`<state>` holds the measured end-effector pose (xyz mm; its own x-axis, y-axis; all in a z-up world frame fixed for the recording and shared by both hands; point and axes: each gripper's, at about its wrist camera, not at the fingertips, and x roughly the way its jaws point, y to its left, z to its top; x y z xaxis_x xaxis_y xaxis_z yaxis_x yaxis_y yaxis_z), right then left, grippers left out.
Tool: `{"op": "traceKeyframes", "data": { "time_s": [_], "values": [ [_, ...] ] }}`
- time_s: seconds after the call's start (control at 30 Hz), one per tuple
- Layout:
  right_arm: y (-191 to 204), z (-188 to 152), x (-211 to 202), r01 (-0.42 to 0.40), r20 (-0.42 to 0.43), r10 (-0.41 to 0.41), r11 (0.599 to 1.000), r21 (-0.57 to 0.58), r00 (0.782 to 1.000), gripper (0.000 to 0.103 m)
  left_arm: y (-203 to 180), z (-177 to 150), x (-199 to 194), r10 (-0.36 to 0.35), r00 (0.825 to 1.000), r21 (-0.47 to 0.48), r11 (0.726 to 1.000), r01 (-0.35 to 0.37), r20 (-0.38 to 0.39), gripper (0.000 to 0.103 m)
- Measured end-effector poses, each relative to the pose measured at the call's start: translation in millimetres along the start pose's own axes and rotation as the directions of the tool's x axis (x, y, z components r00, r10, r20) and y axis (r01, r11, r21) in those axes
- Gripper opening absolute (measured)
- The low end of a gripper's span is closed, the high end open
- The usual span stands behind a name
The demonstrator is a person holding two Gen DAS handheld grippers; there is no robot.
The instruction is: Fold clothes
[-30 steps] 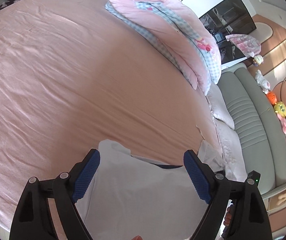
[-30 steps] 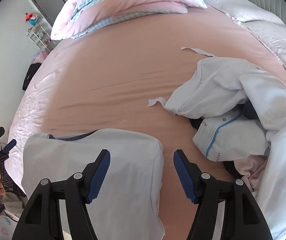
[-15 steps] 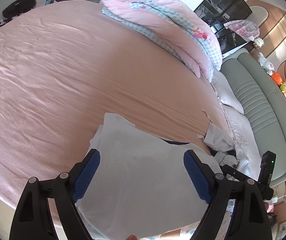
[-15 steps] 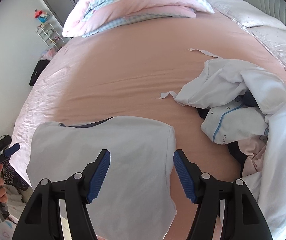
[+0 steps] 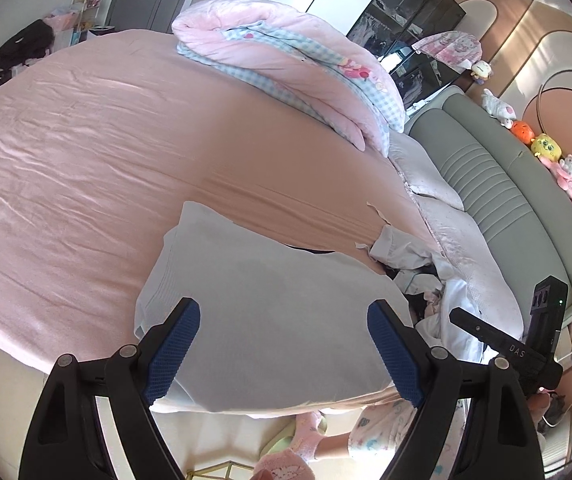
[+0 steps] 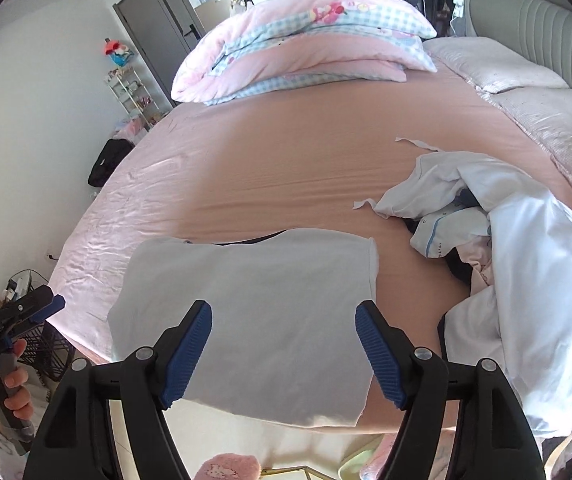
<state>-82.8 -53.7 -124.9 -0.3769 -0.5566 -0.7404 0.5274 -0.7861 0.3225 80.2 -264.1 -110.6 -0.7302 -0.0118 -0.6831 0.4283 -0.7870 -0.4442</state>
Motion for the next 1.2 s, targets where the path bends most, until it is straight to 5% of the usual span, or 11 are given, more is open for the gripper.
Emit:
{"op": "traceKeyframes", "data": {
  "time_s": [0.27, 0.47, 0.7, 1.03, 1.2],
  "values": [
    [-2, -20, -6, 0.019, -0.027, -0.018, 1.0, 0.012, 0.999, 0.074, -21, -26, 12, 0.225, 0.974, 0.172, 0.96, -0.219, -0.013, 0.086],
    [-10, -35, 8, 0.019, -0.077, -0.015, 0.998, 0.054, 0.997, 0.074, -32, -36, 37, 0.221, 0.973, 0.184, 0.961, -0.207, -0.061, 0.086],
    [-22, -47, 29, 0.008, -0.126, 0.005, 0.995, 0.101, 0.992, 0.074, -63, -49, 73, 0.279, 0.957, 0.319, 0.917, -0.239, -0.083, 0.086],
    [-45, -63, 56, -0.014, -0.17, 0.051, 0.977, 0.212, 0.984, 0.074, -113, -79, 122, 0.416, 0.909, 0.568, 0.755, -0.328, -0.027, 0.086],
    [-55, -71, 65, -0.016, -0.19, 0.066, 0.967, 0.253, 0.98, 0.074, -124, -85, 138, 0.432, 0.901, 0.592, 0.737, -0.325, -0.044, 0.086]
  ]
}}
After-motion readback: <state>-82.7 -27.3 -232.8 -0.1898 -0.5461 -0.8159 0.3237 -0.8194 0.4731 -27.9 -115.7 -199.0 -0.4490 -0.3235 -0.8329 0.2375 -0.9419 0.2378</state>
